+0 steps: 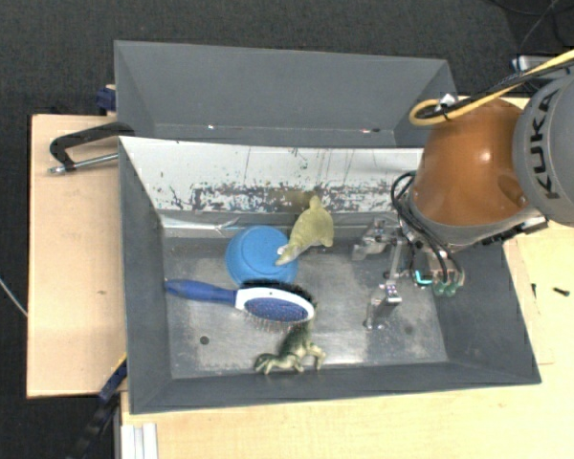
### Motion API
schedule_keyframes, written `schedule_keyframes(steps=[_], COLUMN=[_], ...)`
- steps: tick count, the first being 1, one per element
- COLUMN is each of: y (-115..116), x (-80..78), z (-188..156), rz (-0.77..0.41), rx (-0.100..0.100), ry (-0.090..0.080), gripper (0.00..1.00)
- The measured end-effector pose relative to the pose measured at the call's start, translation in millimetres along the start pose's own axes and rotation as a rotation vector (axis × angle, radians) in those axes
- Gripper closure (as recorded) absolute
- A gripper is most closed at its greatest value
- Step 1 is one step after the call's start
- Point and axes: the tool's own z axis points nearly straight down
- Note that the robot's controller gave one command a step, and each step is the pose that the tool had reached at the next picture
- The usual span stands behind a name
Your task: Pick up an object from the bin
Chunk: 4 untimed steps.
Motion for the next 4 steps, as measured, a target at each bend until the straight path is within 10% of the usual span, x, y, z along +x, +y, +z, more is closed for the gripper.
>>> schedule_keyframes(steps=[1, 2, 3, 4], y=[54, 102, 151, 135], x=[2.4, 2.8, -8.9, -27.5], z=[90, 88, -40, 56], rz=[-0.226, -0.318, -0.33, -0.309], rx=[0.002, 0.011, -0.001, -0.002], ry=[-0.012, -0.007, -0.02, -0.017], gripper=[0.0, 0.0, 0.0, 0.0])
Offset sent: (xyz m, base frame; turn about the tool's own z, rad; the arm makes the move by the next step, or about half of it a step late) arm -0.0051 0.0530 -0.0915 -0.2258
